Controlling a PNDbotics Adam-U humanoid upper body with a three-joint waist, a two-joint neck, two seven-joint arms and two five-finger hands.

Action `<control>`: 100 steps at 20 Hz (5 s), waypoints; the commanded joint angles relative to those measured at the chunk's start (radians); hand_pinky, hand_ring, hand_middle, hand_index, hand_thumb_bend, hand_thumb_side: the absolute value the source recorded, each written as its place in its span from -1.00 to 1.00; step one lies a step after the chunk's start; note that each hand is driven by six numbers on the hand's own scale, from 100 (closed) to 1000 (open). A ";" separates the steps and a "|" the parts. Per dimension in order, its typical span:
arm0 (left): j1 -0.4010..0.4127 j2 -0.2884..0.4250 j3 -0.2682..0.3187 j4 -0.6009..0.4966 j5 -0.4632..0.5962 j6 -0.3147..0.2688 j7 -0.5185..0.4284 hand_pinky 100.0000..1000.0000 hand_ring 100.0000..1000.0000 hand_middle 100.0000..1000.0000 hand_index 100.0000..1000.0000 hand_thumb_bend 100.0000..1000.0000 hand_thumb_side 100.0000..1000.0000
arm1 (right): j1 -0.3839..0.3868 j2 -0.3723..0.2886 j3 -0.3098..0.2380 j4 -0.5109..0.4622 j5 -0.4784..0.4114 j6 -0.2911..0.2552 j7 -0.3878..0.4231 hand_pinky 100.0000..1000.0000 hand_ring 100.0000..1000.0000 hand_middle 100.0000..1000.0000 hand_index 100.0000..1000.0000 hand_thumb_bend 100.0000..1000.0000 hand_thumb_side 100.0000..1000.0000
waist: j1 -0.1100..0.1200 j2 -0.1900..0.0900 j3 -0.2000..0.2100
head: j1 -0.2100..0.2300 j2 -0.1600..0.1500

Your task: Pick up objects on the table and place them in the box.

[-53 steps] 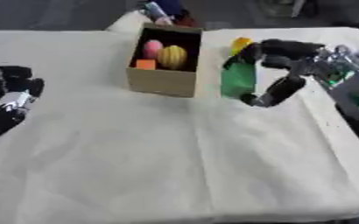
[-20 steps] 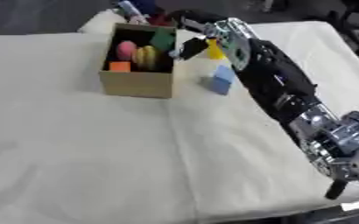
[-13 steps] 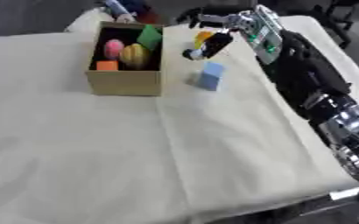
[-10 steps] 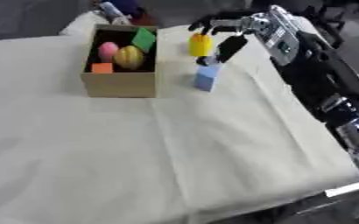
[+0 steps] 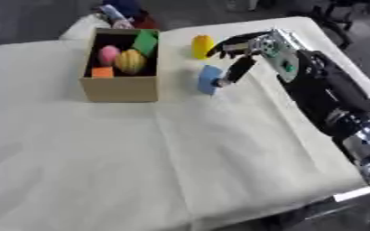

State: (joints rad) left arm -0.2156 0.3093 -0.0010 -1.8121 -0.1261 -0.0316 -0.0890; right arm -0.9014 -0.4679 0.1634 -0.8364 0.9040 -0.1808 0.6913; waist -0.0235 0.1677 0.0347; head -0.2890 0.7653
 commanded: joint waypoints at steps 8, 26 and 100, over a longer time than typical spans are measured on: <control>-0.004 0.020 0.009 -0.008 -0.002 0.002 -0.001 0.44 0.35 0.23 0.41 -0.20 0.02 | -0.040 0.018 -0.037 0.057 0.073 -0.014 -0.160 0.57 0.60 0.44 0.85 -0.40 -0.13 | 0.015 -0.031 0.004 | 0.001 0.005; -0.007 0.018 0.004 -0.007 0.000 0.003 -0.002 0.43 0.36 0.23 0.41 -0.20 0.02 | -0.171 0.027 -0.044 -0.028 -0.025 -0.018 -0.304 0.40 0.27 -0.05 0.31 -0.75 -0.67 | 0.000 -0.040 0.041 | 0.007 0.005; -0.034 0.005 -0.004 -0.011 0.010 0.004 -0.009 0.44 0.34 0.21 0.41 -0.20 0.02 | -0.184 0.126 0.002 0.010 -0.084 -0.007 -0.455 0.37 0.36 0.26 0.53 -0.91 -0.68 | 0.008 -0.009 0.141 | -0.064 -0.061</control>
State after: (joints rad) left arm -0.2375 0.3070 -0.0083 -1.8069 -0.1172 -0.0263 -0.0960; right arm -1.0663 -0.3345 0.1631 -0.8209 0.8037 -0.1760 0.2044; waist -0.0104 0.1907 0.1752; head -0.3490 0.7030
